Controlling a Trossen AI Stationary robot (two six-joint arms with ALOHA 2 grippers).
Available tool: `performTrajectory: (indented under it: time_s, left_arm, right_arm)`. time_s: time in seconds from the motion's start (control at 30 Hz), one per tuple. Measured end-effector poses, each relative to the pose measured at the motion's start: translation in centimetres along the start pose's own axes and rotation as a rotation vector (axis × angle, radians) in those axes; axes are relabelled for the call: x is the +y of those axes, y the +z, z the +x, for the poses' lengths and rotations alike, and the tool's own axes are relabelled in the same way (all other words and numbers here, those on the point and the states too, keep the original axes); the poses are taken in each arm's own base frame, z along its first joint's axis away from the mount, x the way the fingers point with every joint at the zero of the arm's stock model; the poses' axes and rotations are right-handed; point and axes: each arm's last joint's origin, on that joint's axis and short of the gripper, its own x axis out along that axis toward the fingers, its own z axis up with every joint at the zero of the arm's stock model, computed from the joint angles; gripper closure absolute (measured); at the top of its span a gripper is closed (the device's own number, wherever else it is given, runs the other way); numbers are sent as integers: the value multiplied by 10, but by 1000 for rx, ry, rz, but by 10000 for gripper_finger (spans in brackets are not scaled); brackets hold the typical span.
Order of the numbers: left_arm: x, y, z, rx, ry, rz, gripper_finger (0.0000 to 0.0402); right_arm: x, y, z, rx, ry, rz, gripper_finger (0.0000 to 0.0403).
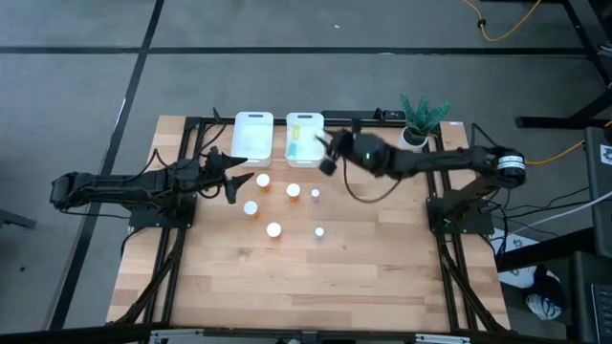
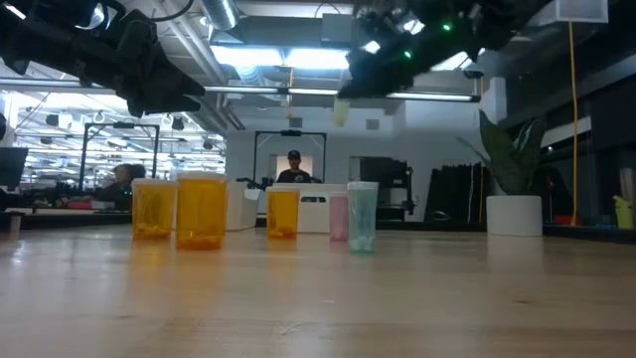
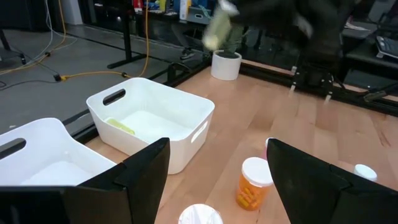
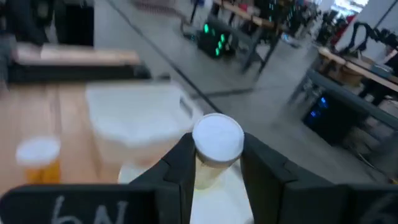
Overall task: Pick and place medicine bottles into bin by pill shape (circle, oval)
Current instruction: Put the small blue pill bottle into the right white bin
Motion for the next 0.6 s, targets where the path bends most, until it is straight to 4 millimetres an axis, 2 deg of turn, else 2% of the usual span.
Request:
performTrajectory:
  time_s: [0.13, 0.23, 0.47, 0.6]
  left_arm:
    - [0, 0, 0, 1, 0, 0, 141]
    - [0, 0, 0, 2, 1, 0, 141]
    - [0, 0, 0, 1, 6, 0, 141]
    - [0, 0, 0, 1, 6, 0, 141]
  right_arm:
    - [-24, 11, 17, -39, 37, 60, 295]
    - [-35, 4, 33, -16, 44, 98, 295]
    - [-35, -46, 88, 147, 103, 185, 295]
    - [-34, -65, 116, 269, 118, 222, 295]
